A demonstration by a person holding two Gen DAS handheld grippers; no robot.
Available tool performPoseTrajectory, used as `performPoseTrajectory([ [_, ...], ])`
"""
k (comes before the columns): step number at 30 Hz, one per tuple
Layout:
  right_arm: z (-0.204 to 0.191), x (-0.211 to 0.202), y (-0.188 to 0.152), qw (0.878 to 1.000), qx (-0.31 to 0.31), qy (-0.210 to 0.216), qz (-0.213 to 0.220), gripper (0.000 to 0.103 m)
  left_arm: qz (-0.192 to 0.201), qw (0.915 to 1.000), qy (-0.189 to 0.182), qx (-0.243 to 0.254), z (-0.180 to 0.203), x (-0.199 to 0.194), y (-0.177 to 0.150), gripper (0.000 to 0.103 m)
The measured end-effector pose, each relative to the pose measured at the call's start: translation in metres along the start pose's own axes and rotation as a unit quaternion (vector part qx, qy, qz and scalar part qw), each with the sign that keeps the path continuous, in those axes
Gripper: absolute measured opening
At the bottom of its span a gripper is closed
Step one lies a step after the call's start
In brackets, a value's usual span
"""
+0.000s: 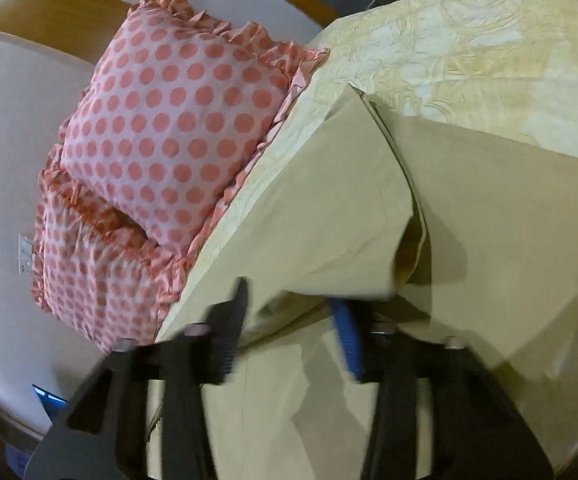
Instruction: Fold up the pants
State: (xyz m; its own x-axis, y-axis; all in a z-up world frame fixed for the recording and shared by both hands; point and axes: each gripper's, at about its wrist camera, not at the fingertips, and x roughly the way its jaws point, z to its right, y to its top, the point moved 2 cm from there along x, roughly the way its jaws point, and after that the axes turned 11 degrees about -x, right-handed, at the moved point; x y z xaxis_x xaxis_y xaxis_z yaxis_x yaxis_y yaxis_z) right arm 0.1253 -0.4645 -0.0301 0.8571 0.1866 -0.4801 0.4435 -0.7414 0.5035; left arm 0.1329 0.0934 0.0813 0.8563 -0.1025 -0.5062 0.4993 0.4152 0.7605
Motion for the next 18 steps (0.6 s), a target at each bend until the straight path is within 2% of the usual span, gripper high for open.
performPoseTrajectory([
  [1, 0.003, 0.0, 0.002, 1.0, 0.003, 0.011, 0.0, 0.004, -0.002, 1.0, -0.002, -0.009, -0.002, 0.005, 0.006, 0.101],
  [3, 0.003, -0.029, 0.01, 0.997, -0.009, 0.051, 0.057, 0.002, -0.006, 0.9996, -0.002, -0.029, -0.006, 0.015, 0.02, 0.101],
  [6, 0.006, -0.078, 0.015, 0.989, -0.032, 0.051, 0.132, 0.002, -0.021, 0.998, 0.005, -0.06, -0.016, 0.04, 0.042, 0.101],
  [7, 0.01, -0.089, 0.016, 0.988, -0.033, 0.048, 0.143, 0.002, -0.033, 0.9966, 0.011, -0.075, -0.022, 0.053, 0.049, 0.101],
  [11, 0.023, -0.105, 0.012, 0.989, -0.029, 0.042, 0.142, 0.002, -0.078, 0.9884, 0.042, -0.124, -0.038, 0.1, 0.064, 0.099],
  [13, 0.025, -0.105, 0.01, 0.989, -0.028, 0.04, 0.139, 0.002, -0.092, 0.9832, 0.064, -0.144, -0.045, 0.125, 0.069, 0.087],
  [14, 0.025, -0.105, 0.008, 0.989, -0.029, 0.038, 0.139, 0.002, -0.101, 0.9807, 0.07, -0.152, -0.048, 0.136, 0.071, 0.085],
  [15, 0.024, -0.104, 0.008, 0.989, -0.032, 0.035, 0.138, 0.002, -0.117, 0.9774, 0.078, -0.157, -0.05, 0.151, 0.073, 0.078],
  [17, 0.023, -0.102, 0.006, 0.989, -0.034, 0.03, 0.137, 0.002, -0.138, 0.9743, 0.095, -0.151, -0.052, 0.171, 0.076, 0.05],
  [18, 0.024, -0.102, 0.007, 0.989, -0.035, 0.03, 0.137, 0.002, -0.147, 0.9737, 0.104, -0.139, -0.054, 0.181, 0.076, 0.014],
])
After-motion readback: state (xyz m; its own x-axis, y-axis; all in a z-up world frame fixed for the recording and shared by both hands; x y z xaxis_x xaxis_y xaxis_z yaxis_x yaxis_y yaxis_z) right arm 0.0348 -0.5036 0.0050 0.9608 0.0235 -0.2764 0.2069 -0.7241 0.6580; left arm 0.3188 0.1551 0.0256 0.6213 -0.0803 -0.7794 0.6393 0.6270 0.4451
